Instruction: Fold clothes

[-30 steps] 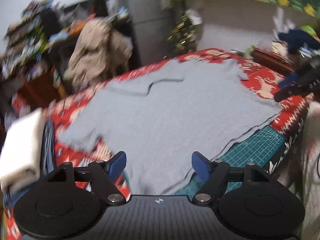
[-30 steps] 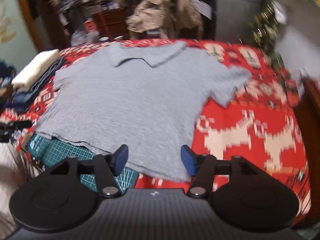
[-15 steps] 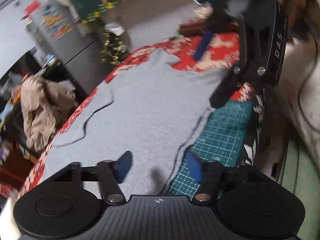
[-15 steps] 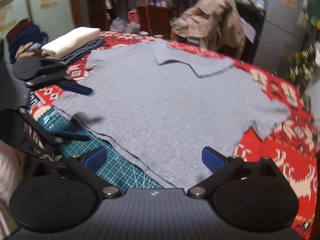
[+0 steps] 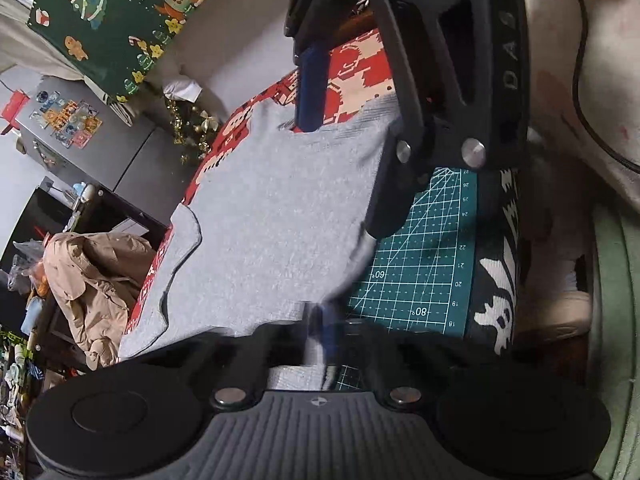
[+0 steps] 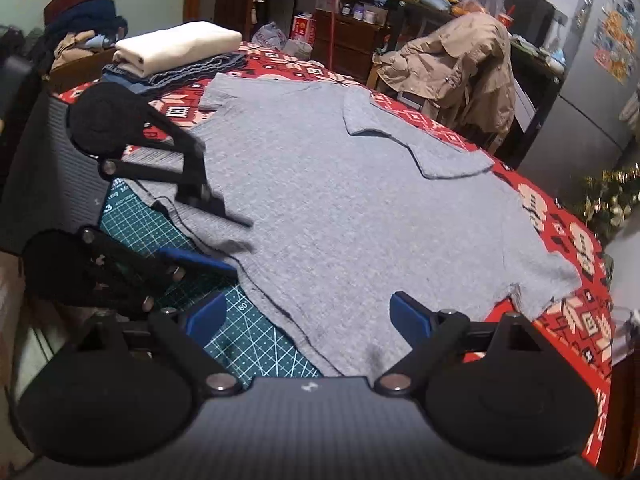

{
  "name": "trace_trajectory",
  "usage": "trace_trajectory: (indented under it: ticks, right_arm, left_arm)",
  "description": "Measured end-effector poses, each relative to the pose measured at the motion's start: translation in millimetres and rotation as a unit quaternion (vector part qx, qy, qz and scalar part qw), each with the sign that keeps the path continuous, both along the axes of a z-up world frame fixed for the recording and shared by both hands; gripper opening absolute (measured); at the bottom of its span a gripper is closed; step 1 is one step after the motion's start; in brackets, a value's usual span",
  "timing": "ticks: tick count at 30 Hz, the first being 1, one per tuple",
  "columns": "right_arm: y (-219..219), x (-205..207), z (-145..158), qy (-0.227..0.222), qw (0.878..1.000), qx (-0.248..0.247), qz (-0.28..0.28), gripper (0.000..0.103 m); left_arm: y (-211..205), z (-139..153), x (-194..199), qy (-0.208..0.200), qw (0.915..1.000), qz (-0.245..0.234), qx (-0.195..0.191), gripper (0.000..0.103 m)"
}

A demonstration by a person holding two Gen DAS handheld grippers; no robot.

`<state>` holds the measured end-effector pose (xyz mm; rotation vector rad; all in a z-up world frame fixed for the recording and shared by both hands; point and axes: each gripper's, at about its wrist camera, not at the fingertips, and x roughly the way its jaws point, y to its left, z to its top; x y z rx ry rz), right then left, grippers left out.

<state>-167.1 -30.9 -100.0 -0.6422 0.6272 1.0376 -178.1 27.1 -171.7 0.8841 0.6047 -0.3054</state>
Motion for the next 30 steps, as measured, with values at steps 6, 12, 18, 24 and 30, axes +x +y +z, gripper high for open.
trace_trajectory:
  ticks: [6,12,18,24,30]
  right_arm:
    - [11.1,-21.2,-11.2,-0.073,0.994,-0.040,0.067,0.080]
    - [32.1,-36.2,-29.4,-0.128,0.984,-0.072,0.106,0.053]
    - [46.7,-41.0,-47.3,-0.169,0.974,-0.091,0.120,0.005]
    - [43.8,-36.2,-37.3,-0.166,0.978,-0.071,0.106,0.005]
    - [42.1,-32.2,-29.0,-0.158,0.981,-0.060,0.096,0.005]
  left_arm:
    - [2.2,17.7,-9.0,-0.014,0.9991,0.000,-0.039,0.002]
    - [2.5,22.2,-6.0,-0.008,0.9986,0.006,-0.051,0.002]
    - [0.3,15.7,-8.4,-0.011,0.9983,0.018,-0.054,0.014]
    - [-3.7,4.9,-13.0,-0.026,0.9981,0.030,-0.046,0.056]
    - [-1.4,-4.3,-11.2,-0.060,0.9965,0.058,-0.008,0.057]
